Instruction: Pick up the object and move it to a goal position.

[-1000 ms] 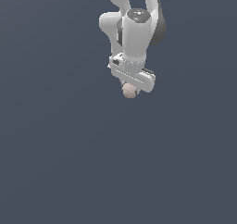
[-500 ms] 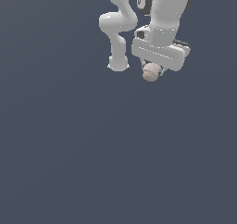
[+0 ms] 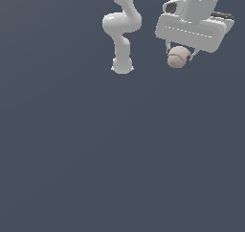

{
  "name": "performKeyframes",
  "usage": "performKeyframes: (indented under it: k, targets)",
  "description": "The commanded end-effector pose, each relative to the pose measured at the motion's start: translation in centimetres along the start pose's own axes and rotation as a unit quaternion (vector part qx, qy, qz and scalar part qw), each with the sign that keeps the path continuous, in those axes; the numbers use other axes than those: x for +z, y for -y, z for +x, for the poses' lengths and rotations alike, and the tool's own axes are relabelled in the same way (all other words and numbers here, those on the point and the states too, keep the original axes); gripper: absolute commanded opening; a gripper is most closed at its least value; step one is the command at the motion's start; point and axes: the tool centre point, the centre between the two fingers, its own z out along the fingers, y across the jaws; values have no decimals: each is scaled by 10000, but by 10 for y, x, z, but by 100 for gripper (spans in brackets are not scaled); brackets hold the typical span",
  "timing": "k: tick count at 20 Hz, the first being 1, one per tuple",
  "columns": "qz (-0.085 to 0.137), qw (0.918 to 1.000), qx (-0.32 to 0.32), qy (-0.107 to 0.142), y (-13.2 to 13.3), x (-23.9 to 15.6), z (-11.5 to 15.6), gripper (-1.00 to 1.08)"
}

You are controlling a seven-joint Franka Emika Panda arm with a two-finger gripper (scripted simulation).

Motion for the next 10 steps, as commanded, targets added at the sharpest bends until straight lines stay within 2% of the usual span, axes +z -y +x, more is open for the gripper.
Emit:
performKeyframes:
  k: [1, 10]
  targets:
    - [-2, 10000, 5, 7, 7, -11, -6, -100]
    - [0, 10000, 6, 10, 18, -25, -14, -100]
